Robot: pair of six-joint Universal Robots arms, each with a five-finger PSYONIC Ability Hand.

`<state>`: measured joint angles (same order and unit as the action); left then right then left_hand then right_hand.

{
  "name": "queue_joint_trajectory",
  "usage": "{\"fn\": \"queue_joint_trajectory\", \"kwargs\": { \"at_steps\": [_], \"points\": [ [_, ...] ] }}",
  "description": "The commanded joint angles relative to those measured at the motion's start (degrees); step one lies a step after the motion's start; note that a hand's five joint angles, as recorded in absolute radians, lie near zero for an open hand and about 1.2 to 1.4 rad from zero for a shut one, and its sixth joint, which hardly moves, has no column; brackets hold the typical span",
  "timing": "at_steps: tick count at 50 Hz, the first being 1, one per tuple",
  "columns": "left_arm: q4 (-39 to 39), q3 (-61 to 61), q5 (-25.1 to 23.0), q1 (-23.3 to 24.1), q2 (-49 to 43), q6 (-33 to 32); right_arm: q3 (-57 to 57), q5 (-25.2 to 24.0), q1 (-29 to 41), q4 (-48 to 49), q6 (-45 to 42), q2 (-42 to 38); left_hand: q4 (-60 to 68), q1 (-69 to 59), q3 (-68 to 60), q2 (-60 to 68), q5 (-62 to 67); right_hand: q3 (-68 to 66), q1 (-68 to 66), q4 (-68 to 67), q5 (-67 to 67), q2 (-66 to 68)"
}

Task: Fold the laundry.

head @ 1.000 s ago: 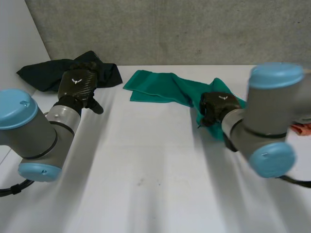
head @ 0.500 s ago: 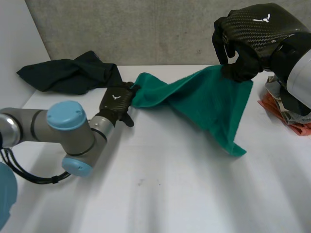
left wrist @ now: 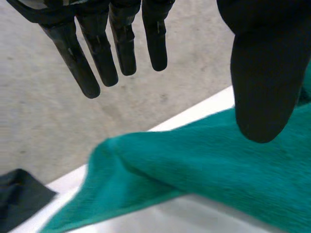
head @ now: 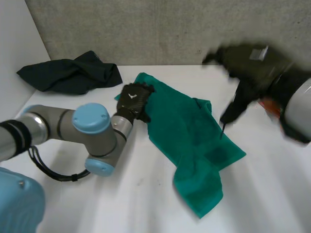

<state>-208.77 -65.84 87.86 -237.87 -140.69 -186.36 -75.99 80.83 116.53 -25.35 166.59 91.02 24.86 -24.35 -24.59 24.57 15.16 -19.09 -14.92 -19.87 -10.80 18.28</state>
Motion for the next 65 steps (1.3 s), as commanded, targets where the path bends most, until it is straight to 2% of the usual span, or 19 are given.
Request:
{"fn": "queue_joint_trajectory", "kwargs": {
  "at_steps": [1, 10, 14, 18, 22, 23, 26, 28, 30, 31, 34, 37, 43, 46, 52, 58, 65],
  "points": [
    [0.21, -8.33, 1.0, -6.11, 8.76, -0.14, -12.77, 0.55, 0.01, 2.06, 0.49, -12.62, 3.86, -4.37, -4.13, 4.15, 3.56, 9.09, 4.92, 9.87, 10.8, -8.28],
    [0.3, -14.13, 1.0, -7.34, 13.69, 0.29, -19.45, 0.12, 3.61, 11.36, 3.83, -16.23, 3.53, -4.03, -3.8, 3.81, 3.23, 9.09, 4.92, 9.87, 10.8, -8.28],
    [0.39, -16.5, 0.91, -8.04, 15.36, 0.29, -23.66, 0.73, 8.62, 20.76, 2.95, -19.21, 3.52, -4.03, -3.79, 3.81, 3.22, 9.09, 4.92, 9.87, 10.8, -8.28],
    [0.3, -18.61, 0.82, -8.75, 16.59, 0.29, -27.89, 2.48, 13.02, 30.17, -3.62, -21.94, 3.36, -3.86, -3.63, 3.64, 3.06, 7.33, 3.16, 8.11, 9.04, -6.52],
    [0.3, -19.76, 0.82, -8.75, 17.2, 0.29, -30.18, 7.92, 14.78, 36.24, -11.89, -23.26, 3.19, -3.7, -3.46, 3.48, 2.89, 4.31, 0.15, 5.09, 6.03, -3.51],
    [0.3, -20.02, 0.73, -8.84, 17.47, 0.29, -30.27, 10.9, 14.78, 37.55, -14.34, -24.3, 3.02, -3.53, -3.29, 3.31, 2.72, 0.3, -3.87, 1.08, 2.01, 0.51],
    [0.3, -20.2, 0.73, -8.84, 17.64, 0.21, -30.09, 14.61, 14.61, 39.41, -16.56, -25.46, 3.02, -3.53, -3.29, 3.31, 2.72, -12.48, -16.65, -11.7, -10.77, 13.29],
    [0.3, -20.29, 0.82, -9.01, 17.64, 0.21, -29.92, 16.81, 14.34, 41.52, -17.53, -25.98, 2.68, -3.19, -2.95, 2.97, 2.38, -31.11, -35.28, -30.33, -29.4, 31.92],
    [0.3, -20.29, 0.82, -9.19, 17.73, 0.21, -29.74, 17.69, 14.17, 42.75, -17.79, -25.98, 2.52, -3.02, -2.79, 2.8, 2.22, -55.79, -59.95, -55.01, -54.07, 56.59],
    [0.3, -20.29, 0.82, -9.28, 17.99, 0.21, -29.48, 17.78, 13.82, 43.1, -17.79, -25.81, 2.35, -2.86, -2.62, 2.64, 2.05, -60.86, -65.03, -60.08, -59.15, 61.67],
    [0.3, -20.2, 0.91, -9.28, 18.0, 0.21, -29.04, 17.96, 12.76, 42.93, -18.14, -25.11, 1.84, -2.35, -2.11, 2.13, 1.54, -60.91, -65.08, -60.13, -59.2, 61.72],
    [0.3, -20.2, 0.82, -9.28, 18.17, 0.03, -28.86, 18.13, 10.83, 42.58, -19.63, -21.16, 1.68, -2.18, -1.95, 1.96, 1.38, -60.91, -65.08, -60.13, -59.2, 61.72],
    [0.03, -19.24, 0.56, -9.28, 17.82, -0.67, -28.86, 16.56, 1.35, 38.81, -23.33, -14.83, 0.83, -1.34, -1.1, 1.12, 0.53, -60.91, -65.08, -60.13, -59.2, 61.72],
    [-0.05, -18.1, 0.56, -9.28, 16.94, -0.76, -27.9, 15.15, 0.63, 36.87, -22.98, -12.2, 0.16, -0.67, -0.43, 0.45, -0.14, -60.91, -65.08, -60.13, -59.2, 61.72],
    [2.05, -13.79, 0.64, -8.66, 12.11, -0.94, -21.05, 8.56, 0.63, 33.7, -14.03, -4.19, -1.52, 1.01, 1.25, -1.23, -1.82, -60.91, -65.08, -60.13, -59.2, 61.72],
    [4.16, -11.5, 0.91, -7.44, 9.74, -0.5, -9.12, 5.74, 1.77, 25.2, -5.15, -1.56, -6.9, 6.39, 6.63, -6.61, -7.2, -60.91, -65.08, -60.13, -59.2, 61.72],
    [3.73, -9.3, 1.61, -2.95, 7.45, -0.32, 0.84, 2.23, 2.3, 17.45, 1.1, 0.73, -8.76, 8.25, 8.49, -8.47, -9.06, -60.91, -65.08, -60.13, -59.2, 61.72]
  ]
}}
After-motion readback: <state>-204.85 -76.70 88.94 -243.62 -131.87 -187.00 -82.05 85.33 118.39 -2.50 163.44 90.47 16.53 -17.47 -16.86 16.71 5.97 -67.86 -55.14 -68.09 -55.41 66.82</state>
